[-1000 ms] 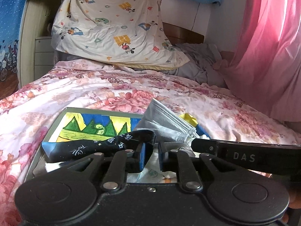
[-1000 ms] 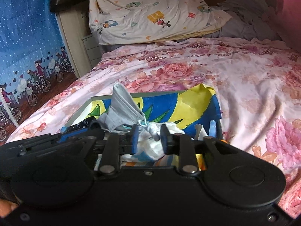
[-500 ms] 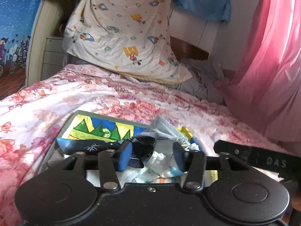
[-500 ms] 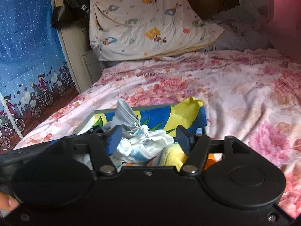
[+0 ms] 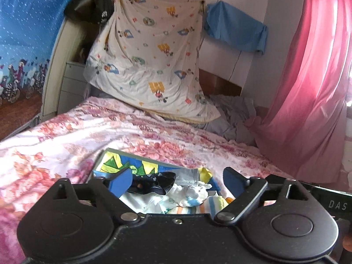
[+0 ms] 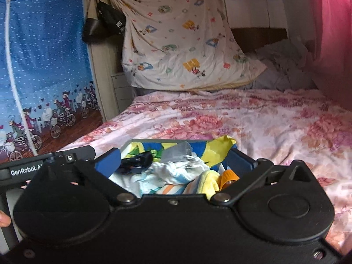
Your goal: Organize soft objects
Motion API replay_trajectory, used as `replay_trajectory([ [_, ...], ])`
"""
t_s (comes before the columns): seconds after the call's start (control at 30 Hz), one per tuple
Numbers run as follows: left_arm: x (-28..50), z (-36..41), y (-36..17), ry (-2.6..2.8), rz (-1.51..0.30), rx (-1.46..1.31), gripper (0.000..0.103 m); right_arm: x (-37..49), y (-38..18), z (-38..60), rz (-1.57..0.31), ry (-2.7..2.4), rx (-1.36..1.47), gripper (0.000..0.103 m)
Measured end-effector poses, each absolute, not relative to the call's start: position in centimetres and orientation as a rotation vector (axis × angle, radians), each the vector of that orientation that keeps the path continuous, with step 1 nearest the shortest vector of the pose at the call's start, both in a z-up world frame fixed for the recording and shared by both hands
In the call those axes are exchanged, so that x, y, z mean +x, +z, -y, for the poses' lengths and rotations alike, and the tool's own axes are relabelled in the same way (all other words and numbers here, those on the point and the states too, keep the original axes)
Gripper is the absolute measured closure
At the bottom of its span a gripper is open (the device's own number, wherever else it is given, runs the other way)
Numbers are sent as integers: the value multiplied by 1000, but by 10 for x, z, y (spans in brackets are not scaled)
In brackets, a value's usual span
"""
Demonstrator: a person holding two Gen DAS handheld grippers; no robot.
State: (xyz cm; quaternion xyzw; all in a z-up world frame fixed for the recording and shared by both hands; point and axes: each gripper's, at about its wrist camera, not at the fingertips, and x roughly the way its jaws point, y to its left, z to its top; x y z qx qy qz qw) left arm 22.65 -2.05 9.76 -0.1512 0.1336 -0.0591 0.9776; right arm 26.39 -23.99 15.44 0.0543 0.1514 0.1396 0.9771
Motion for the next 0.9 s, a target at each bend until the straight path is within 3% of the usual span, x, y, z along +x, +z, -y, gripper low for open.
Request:
replay_trajectory([
  [0.2,189,15,117,-103,-224,-313,1,228,175,231,-256,292,73,1],
  [0.57,147,9,126,-79,-173,-299,1,193,195,234,-173,296,65,1],
  [0.9,118,3,99,-31,-153,-251,1,183,176,229,-152,280,58,1],
])
